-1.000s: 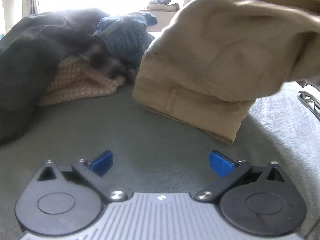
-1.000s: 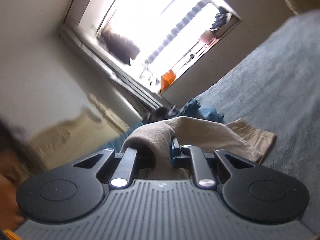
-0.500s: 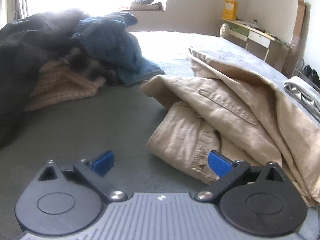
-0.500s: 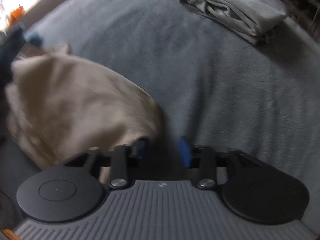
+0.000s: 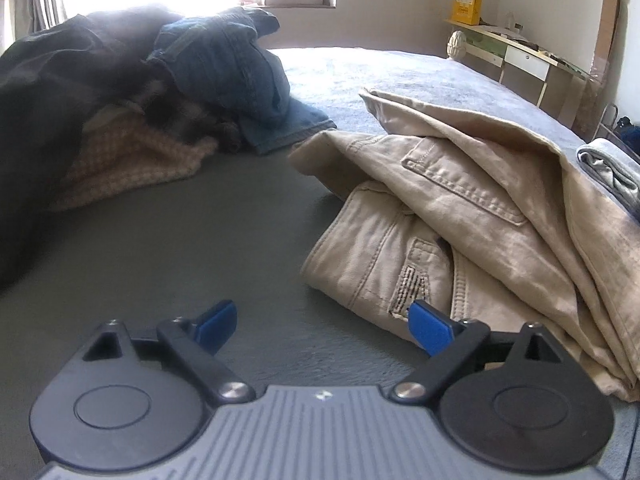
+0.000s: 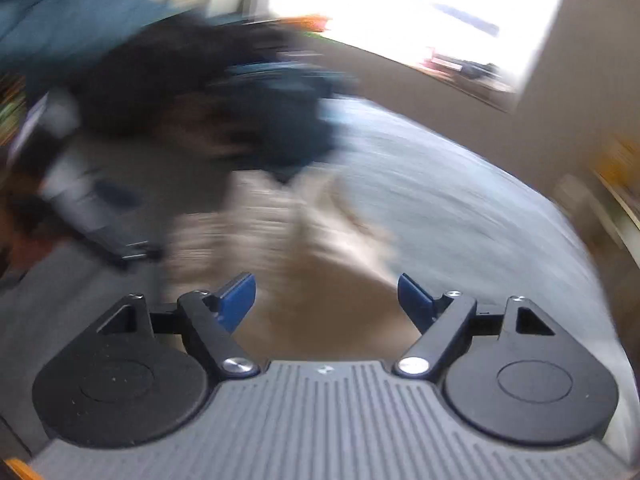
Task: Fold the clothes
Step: 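Lift the khaki trousers with the right tool, unfolding them off the pile, then grasp the trousers waistband with the left tool while the right tool holds the other end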
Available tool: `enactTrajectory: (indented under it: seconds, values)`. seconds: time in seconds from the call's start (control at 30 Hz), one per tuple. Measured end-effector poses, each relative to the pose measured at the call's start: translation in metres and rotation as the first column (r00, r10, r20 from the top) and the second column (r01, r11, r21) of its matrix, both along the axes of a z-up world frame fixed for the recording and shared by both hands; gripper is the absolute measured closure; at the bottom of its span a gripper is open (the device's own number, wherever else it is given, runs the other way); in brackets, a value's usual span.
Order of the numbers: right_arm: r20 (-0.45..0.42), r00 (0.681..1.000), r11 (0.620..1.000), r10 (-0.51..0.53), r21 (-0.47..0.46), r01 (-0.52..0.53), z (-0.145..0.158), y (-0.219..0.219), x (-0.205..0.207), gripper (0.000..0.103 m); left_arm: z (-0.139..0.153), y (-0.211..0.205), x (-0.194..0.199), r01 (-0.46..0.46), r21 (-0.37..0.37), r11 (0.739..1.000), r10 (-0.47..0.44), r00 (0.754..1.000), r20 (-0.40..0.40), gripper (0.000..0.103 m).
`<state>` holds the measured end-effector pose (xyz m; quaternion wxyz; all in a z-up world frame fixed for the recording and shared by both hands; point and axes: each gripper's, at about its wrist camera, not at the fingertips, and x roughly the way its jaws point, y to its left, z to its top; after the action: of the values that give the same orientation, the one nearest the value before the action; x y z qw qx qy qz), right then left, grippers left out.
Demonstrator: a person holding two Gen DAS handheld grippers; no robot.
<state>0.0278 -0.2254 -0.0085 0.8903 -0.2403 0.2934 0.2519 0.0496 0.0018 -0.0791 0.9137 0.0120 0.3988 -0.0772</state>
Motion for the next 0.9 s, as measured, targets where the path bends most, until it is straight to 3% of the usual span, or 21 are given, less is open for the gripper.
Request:
enactTrajectory:
  seconds: [0.1, 0.2, 0.27, 0.3, 0.33, 0.4, 0.53, 0.67, 0.8, 0.9]
  values:
    - [-0.004, 0.991, 0.978, 0.133, -0.160, -0.132, -0.037, 0.049, 0.007, 0.026, 0.003, 0.005, -0.004, -0.007, -0.008, 1.000, 0.007, 1.000, 0.008, 0.009]
    - [-0.024, 0.995, 0.966, 0.101, -0.237, -0.104, -0.061, 0.063, 0.027, 0.035, 0.001, 0.006, -0.007, 0.009, -0.011, 1.000, -0.009, 1.000, 0.017, 0.009]
    - [-0.066, 0.997, 0.965, 0.032, -0.257, -0.048, -0.074, 0.059, 0.043, 0.048, -0.003, 0.004, -0.006, 0.030, -0.011, 0.999, -0.030, 0.999, 0.023, 0.009]
    - [-0.080, 0.997, 0.965, 0.003, -0.262, -0.024, -0.077, 0.056, 0.046, 0.061, -0.005, 0.002, -0.005, 0.043, -0.014, 0.999, -0.043, 0.999, 0.024, 0.010]
    - [-0.091, 0.996, 0.964, -0.021, -0.264, -0.004, -0.079, 0.054, 0.047, 0.082, -0.006, 0.000, -0.003, 0.058, -0.020, 0.998, -0.057, 0.998, 0.027, 0.010]
    - [-0.074, 0.995, 0.968, -0.063, -0.247, 0.043, -0.074, 0.044, 0.050, 0.098, -0.011, -0.003, 0.001, 0.085, -0.031, 0.996, -0.084, 0.996, 0.034, 0.010]
    - [0.016, 0.987, 0.972, -0.159, -0.173, 0.159, -0.047, 0.020, 0.060, 0.101, -0.024, -0.006, 0.020, 0.138, -0.078, 0.987, -0.137, 0.990, 0.026, 0.010]
    - [0.048, 0.949, 0.947, -0.313, -0.054, 0.315, -0.025, -0.022, 0.093, 0.101, -0.037, -0.004, 0.044, 0.138, -0.128, 0.982, -0.142, 0.989, -0.027, 0.010]
    - [-0.031, 0.869, 0.867, -0.494, 0.065, 0.494, -0.025, -0.078, 0.130, 0.100, -0.041, -0.002, 0.055, 0.121, -0.186, 0.975, -0.134, 0.990, -0.054, 0.009]
    - [-0.176, 0.779, 0.773, -0.601, 0.120, 0.623, -0.054, -0.123, 0.152, 0.098, -0.040, -0.002, 0.059, 0.122, -0.214, 0.969, -0.137, 0.989, -0.059, 0.010]
